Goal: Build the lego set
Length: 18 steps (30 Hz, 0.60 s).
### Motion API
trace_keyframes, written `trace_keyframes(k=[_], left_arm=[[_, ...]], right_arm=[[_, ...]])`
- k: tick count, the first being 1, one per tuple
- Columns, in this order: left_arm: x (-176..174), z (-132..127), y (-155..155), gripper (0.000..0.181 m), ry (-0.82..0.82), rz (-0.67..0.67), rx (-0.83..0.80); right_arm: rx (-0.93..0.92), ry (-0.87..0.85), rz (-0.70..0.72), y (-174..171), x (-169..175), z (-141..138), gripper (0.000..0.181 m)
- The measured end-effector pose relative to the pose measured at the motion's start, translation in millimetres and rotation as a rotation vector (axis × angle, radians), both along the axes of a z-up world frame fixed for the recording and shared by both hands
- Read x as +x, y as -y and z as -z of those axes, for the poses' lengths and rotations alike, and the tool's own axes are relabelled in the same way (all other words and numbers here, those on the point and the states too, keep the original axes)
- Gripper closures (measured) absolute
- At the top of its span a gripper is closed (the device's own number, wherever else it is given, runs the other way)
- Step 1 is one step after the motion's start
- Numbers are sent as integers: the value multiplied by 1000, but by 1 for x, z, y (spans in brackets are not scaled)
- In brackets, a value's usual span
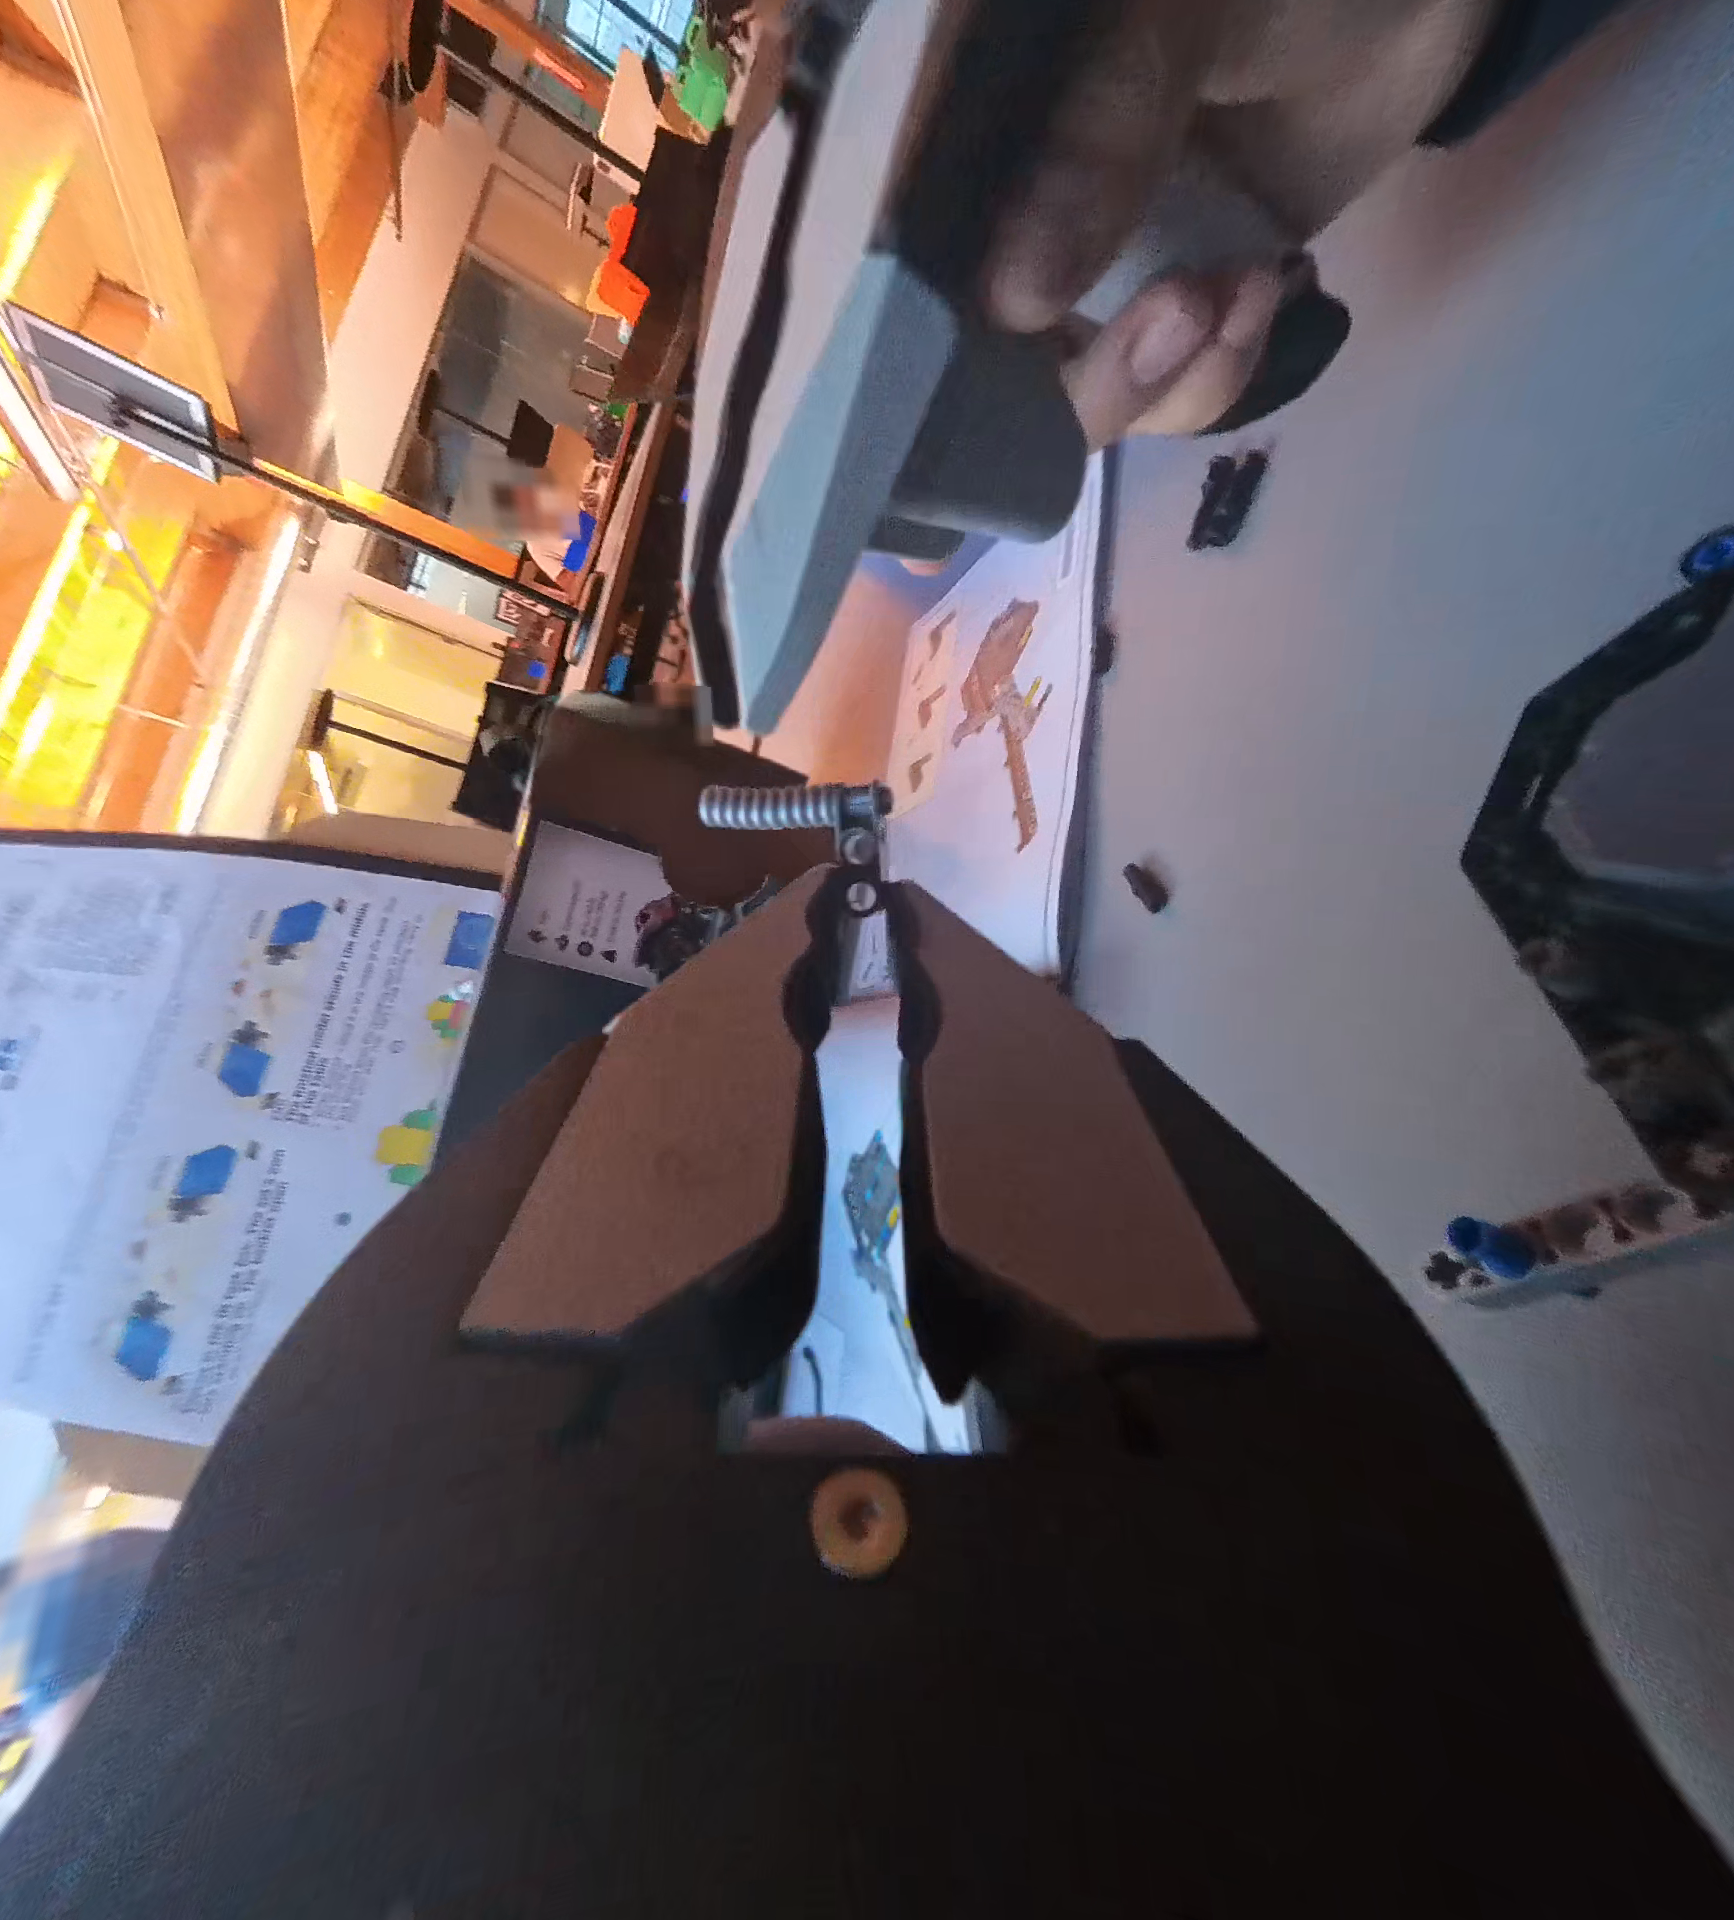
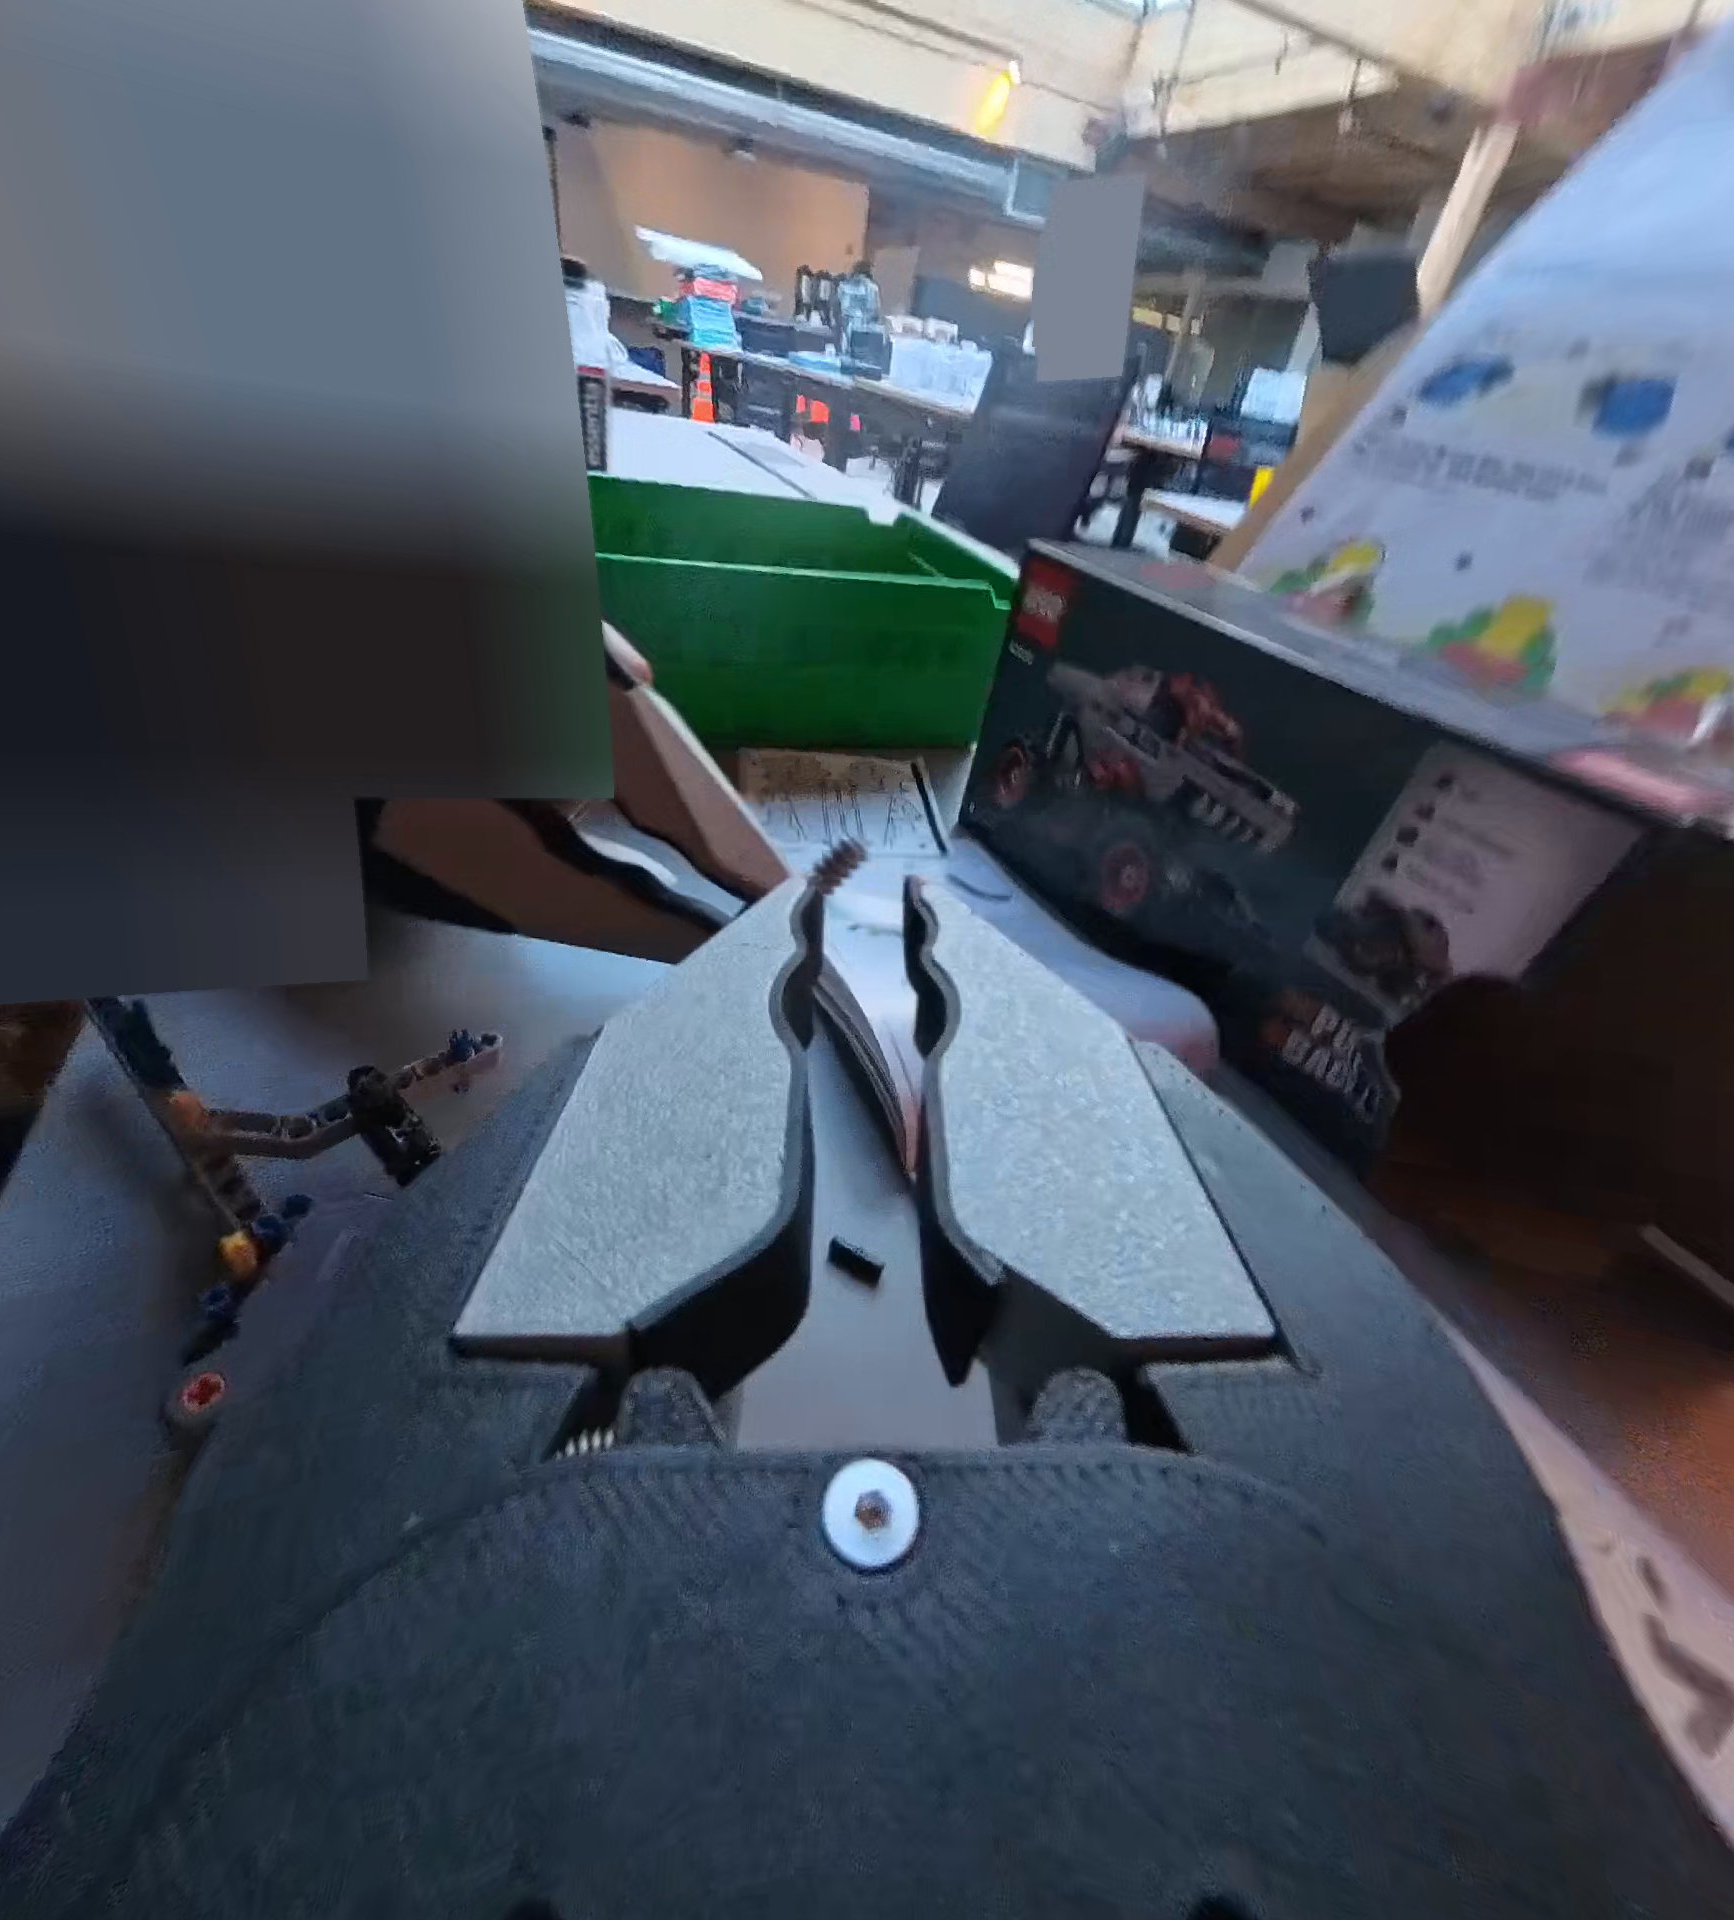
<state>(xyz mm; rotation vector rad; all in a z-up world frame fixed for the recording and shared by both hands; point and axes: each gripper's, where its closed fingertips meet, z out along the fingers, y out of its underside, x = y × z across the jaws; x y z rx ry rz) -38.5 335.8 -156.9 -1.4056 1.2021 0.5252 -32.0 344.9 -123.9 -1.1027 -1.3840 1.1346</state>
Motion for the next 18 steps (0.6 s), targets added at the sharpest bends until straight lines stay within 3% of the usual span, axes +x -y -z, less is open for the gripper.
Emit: trace_keyframes(k=[10,16,18], left_arm=[[1,5,-1,176,-116,-14,49],[1,6,-1,176,-146,-14,62],[3,5,0,176,-148,-3,68]], right_arm=[[-349,98,-170,10,-4,13,180],[-258,123,-177,14,-2,19,177],[-216,101,-150,11,-1,13,169]])
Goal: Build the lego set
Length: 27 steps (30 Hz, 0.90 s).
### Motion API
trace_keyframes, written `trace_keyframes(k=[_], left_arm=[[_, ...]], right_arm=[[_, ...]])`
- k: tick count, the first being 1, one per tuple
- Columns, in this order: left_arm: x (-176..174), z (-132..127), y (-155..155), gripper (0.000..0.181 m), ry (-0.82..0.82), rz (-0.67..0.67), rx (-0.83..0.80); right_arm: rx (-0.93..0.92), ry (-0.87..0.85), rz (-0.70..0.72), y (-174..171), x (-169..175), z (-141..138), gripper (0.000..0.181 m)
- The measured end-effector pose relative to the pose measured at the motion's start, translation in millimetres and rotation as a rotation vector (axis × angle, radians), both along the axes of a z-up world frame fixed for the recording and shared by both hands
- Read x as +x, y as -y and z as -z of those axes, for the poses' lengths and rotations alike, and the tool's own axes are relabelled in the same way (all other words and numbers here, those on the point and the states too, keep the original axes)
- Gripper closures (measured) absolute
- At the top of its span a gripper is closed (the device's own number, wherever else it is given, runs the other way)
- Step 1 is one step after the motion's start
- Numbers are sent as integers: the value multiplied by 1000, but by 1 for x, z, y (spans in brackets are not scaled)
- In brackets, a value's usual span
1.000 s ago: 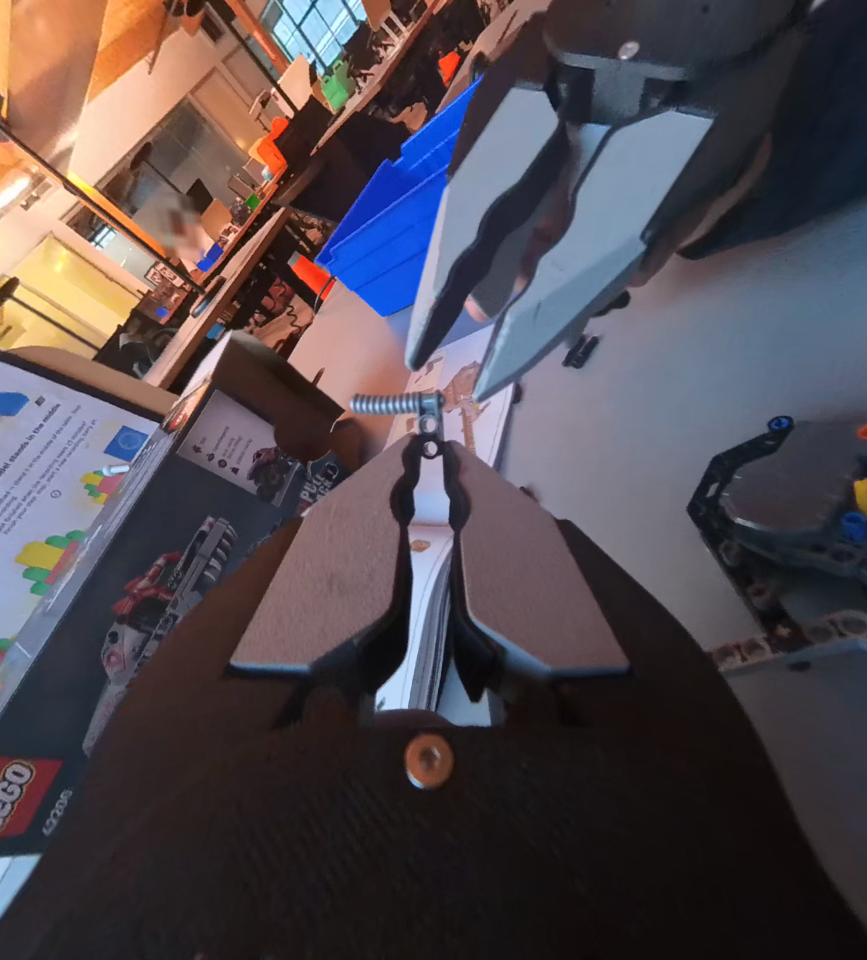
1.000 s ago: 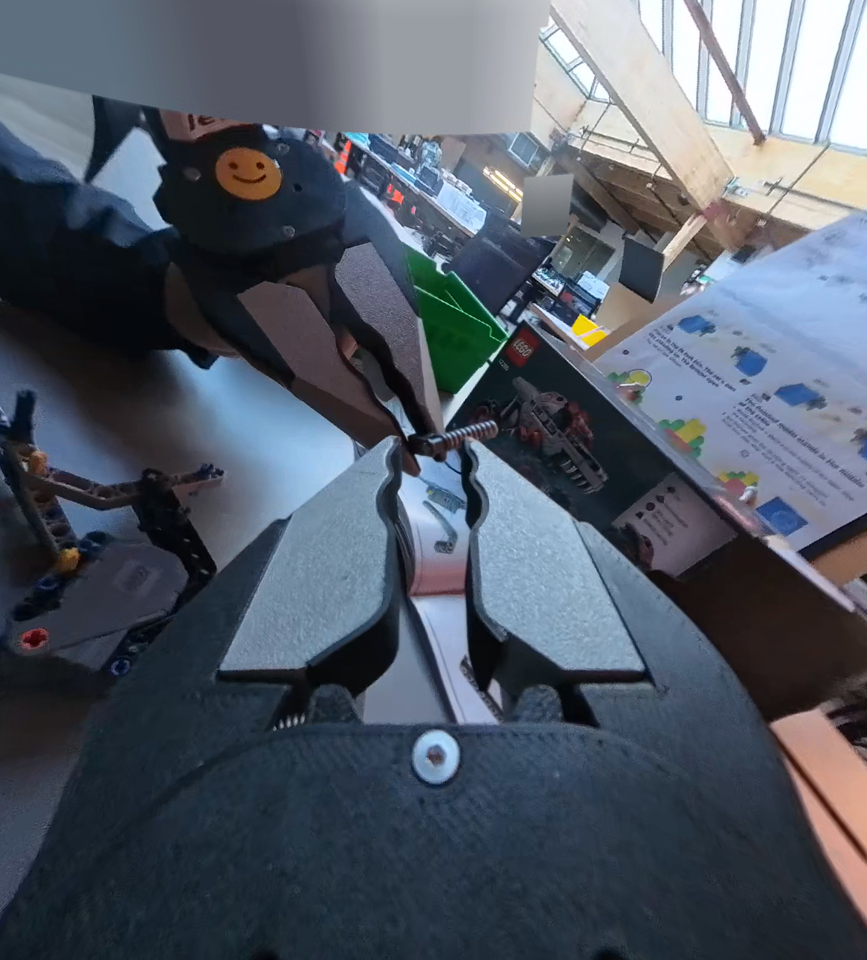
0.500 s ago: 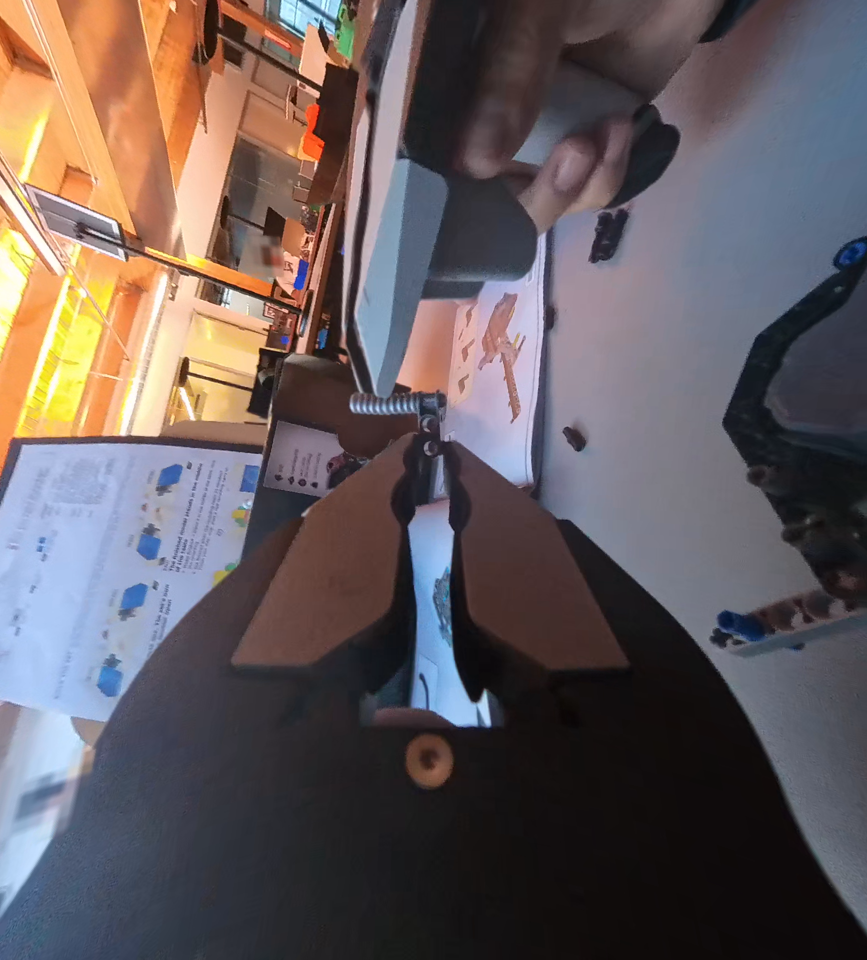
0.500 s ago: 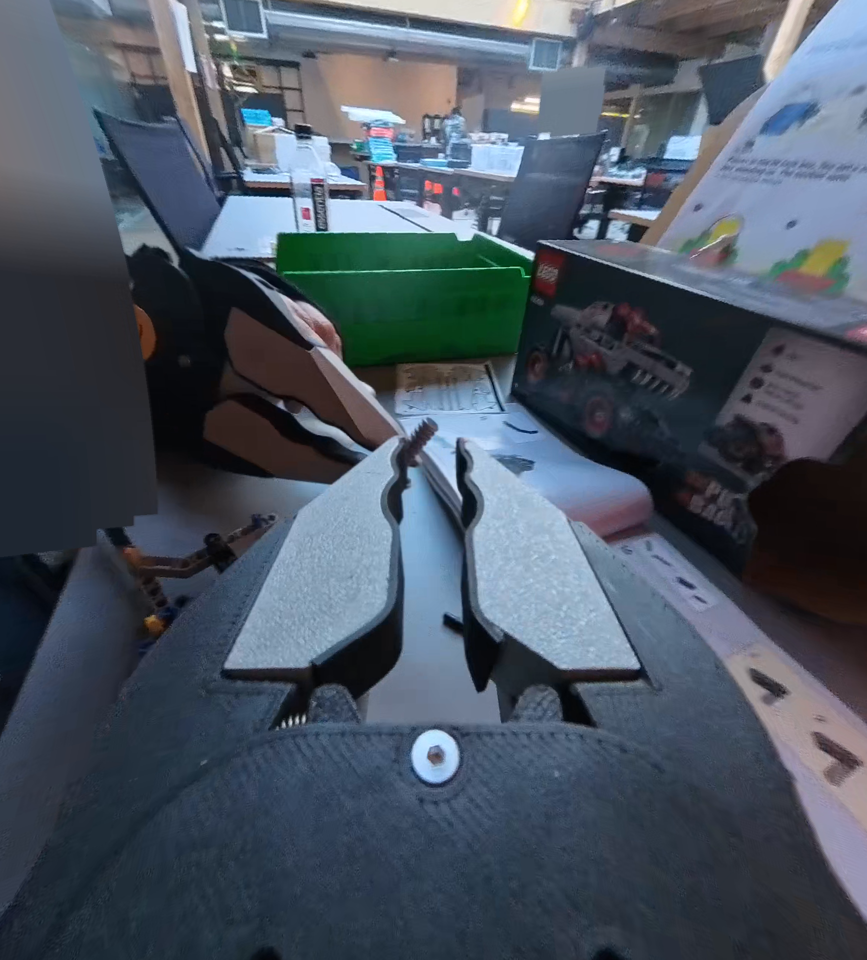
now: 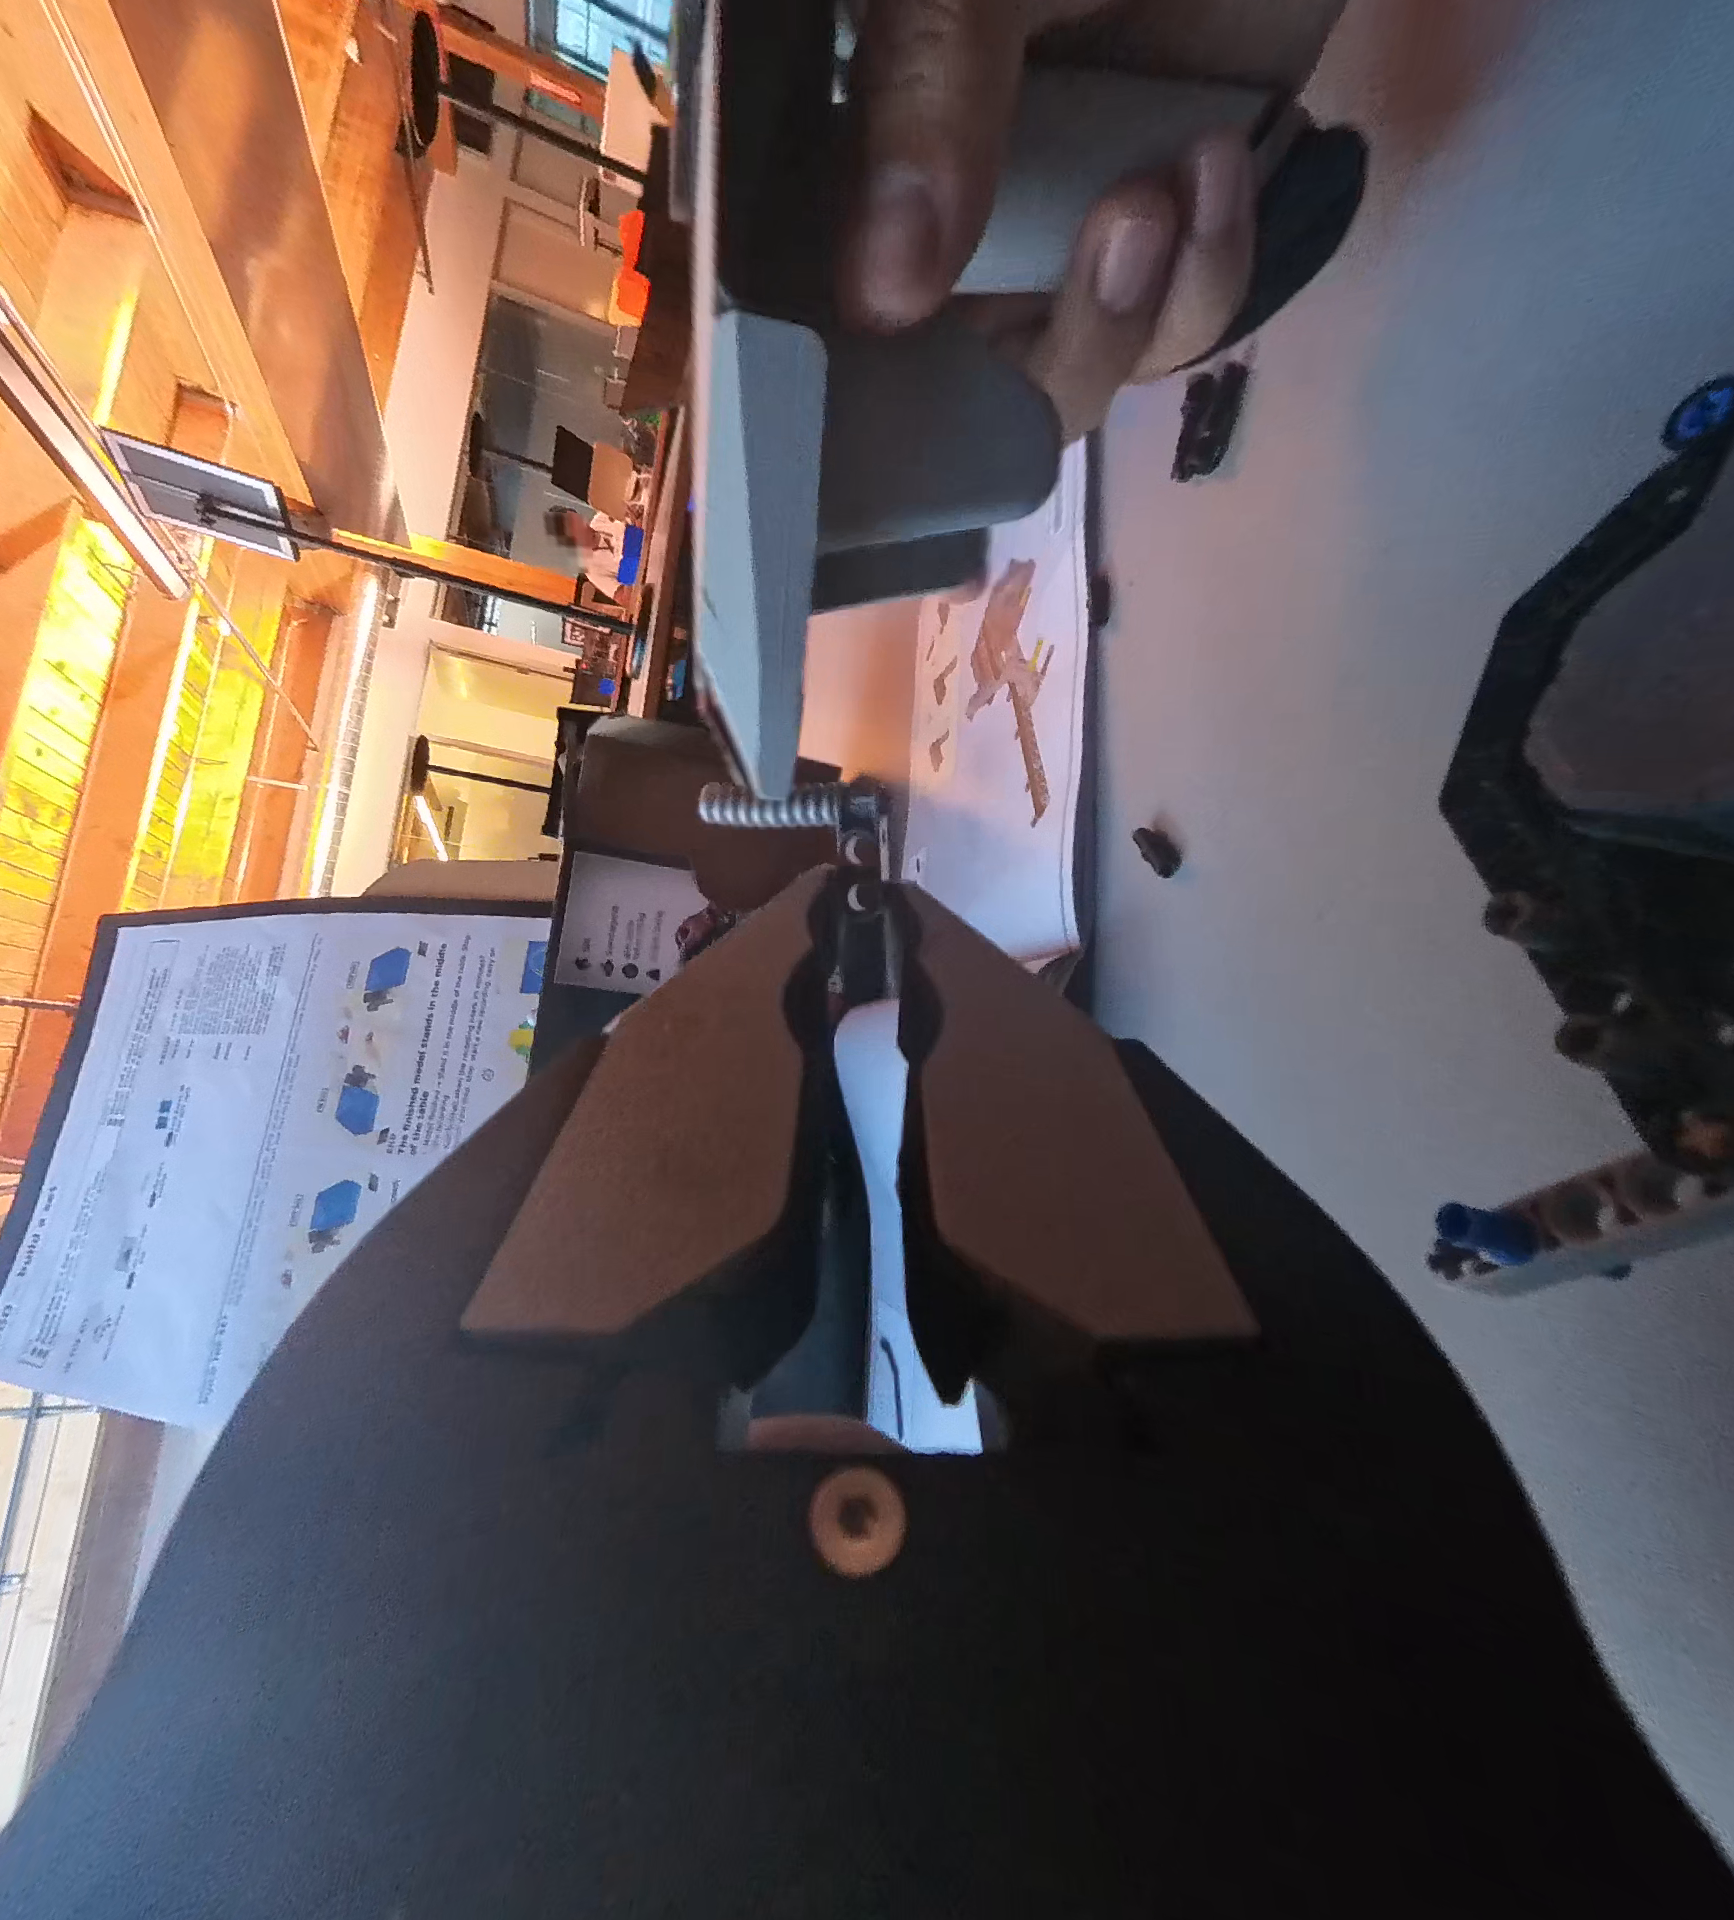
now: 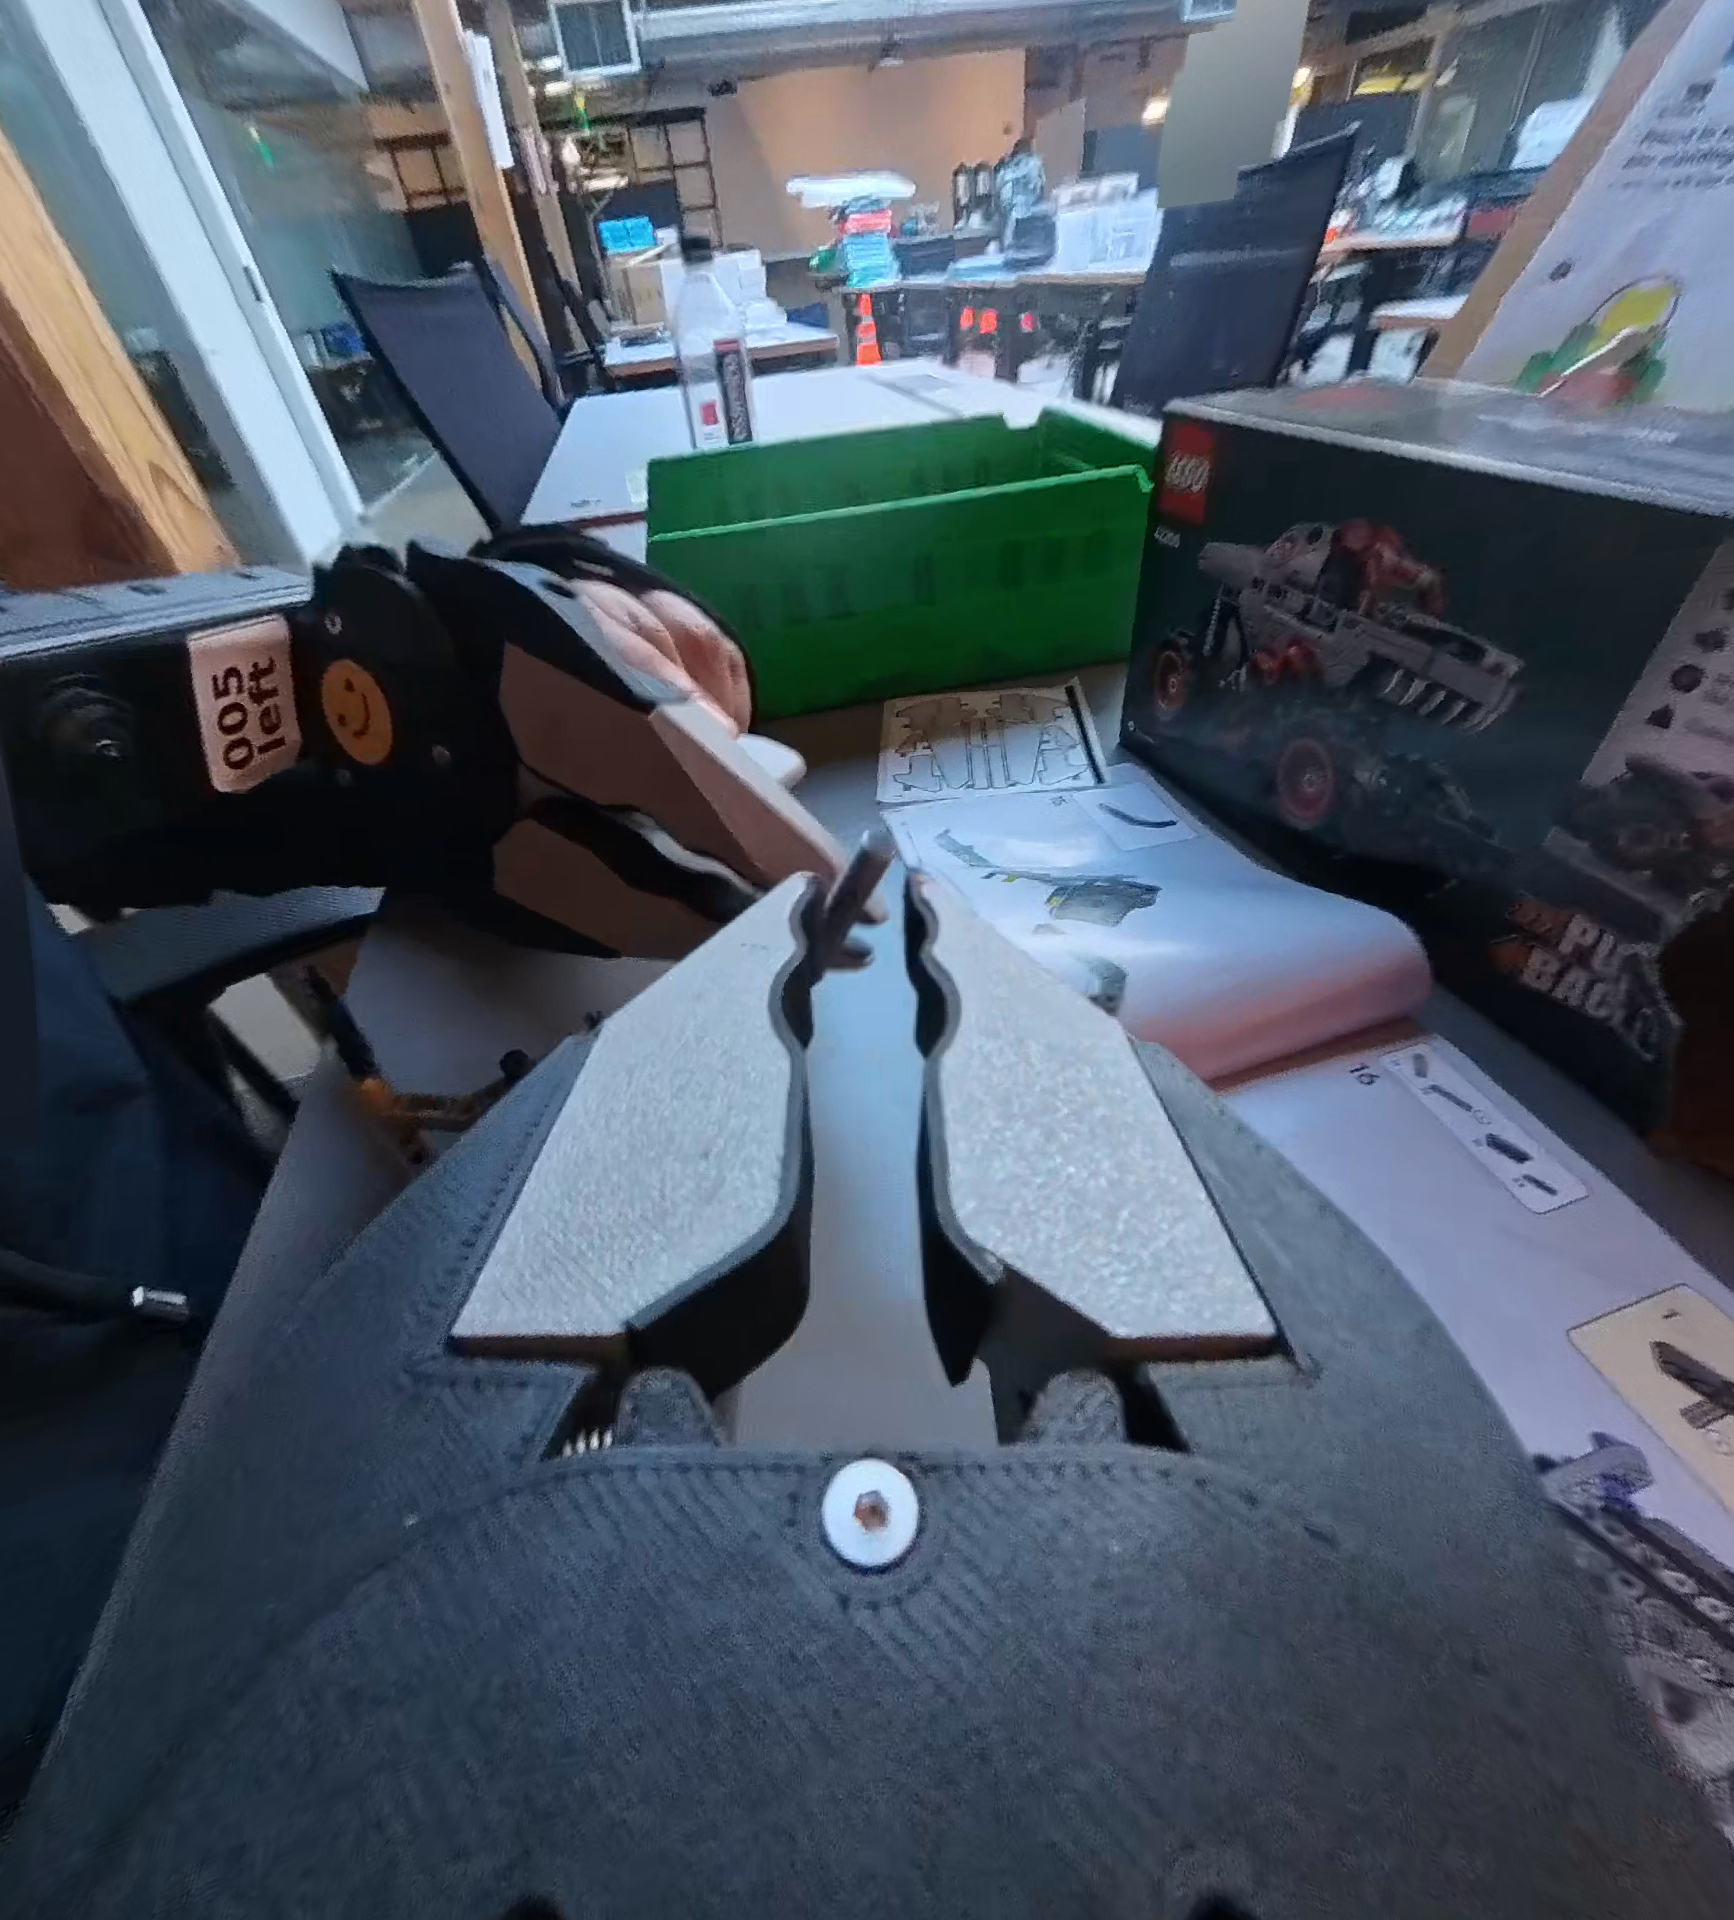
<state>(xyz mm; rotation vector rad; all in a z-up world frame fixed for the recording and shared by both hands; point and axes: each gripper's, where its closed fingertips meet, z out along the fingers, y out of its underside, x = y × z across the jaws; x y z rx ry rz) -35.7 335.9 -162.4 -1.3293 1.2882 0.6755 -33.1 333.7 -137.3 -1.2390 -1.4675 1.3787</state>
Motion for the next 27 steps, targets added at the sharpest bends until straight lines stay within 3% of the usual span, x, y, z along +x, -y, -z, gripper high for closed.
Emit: trace_keyframes(k=[9,13,17,22,27], left_arm=[[9,10,6,175,-72,45,-14],[9,8,5,178,-32,44,-31],[17,6,10,176,233,111,-205],[6,-9,6,175,562,135,-358],[7,-25,16,175,734,268,-415]], right_arm=[[-122,35,-68,7,-2,3,177],[-145,35,-75,5,1,1,176],[-108,-13,-1,-7,3,-6,160],[-66,-35,17,-13,9,-11,160],[67,-54,-6,-4,11,-8,162]])
